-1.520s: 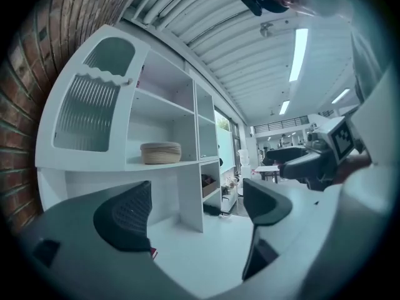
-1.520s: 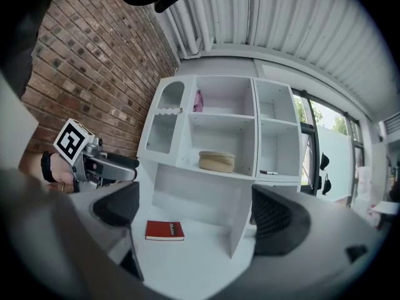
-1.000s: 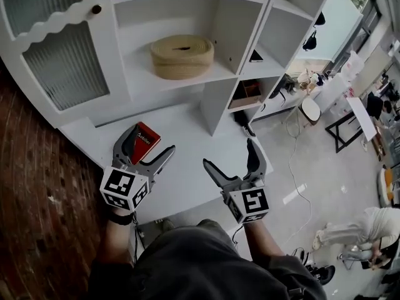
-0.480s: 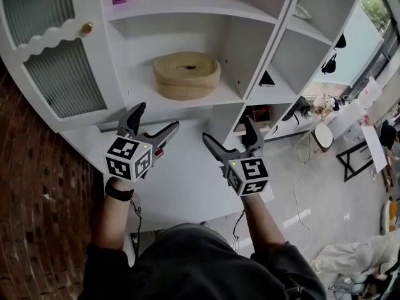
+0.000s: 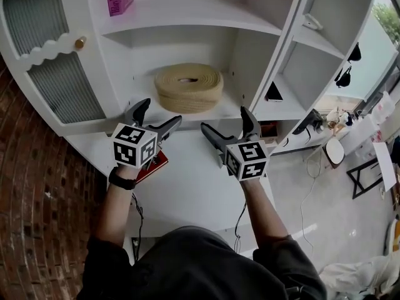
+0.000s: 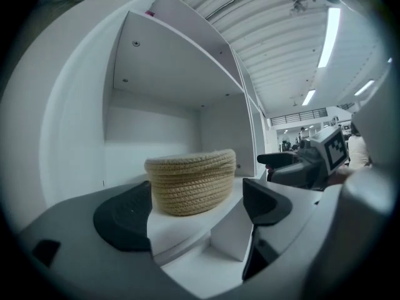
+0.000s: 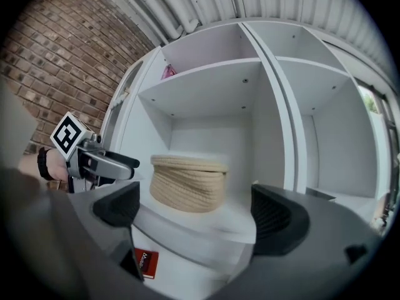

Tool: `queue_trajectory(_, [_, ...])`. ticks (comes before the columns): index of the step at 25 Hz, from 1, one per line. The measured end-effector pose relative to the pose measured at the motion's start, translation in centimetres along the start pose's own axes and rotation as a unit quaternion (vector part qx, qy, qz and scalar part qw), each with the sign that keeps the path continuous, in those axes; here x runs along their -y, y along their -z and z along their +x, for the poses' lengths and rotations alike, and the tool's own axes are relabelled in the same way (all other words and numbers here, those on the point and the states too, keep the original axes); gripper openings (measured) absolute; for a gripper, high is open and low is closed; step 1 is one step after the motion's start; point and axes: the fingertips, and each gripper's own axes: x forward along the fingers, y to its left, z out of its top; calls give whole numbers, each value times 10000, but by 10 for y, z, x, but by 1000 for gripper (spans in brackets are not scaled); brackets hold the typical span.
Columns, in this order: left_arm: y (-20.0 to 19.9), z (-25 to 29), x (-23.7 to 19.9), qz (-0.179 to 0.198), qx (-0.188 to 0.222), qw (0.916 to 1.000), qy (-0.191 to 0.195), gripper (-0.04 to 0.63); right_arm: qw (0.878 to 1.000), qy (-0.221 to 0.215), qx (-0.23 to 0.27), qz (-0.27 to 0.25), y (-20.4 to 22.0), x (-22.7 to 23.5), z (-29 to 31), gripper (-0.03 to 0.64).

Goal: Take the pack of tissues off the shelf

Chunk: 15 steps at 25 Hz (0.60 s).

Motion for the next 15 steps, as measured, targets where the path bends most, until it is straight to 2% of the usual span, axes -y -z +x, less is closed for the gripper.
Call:
queue_trajectory(8, [-1,27,-16,30,-210,9997,-121,456,9996,-261,-89,-54,-1,15,33,557])
queue_trajectory(15, [4,45,-27,66,-454,9987,-212,456,9975,-590,-377,-134,2,16,66,557])
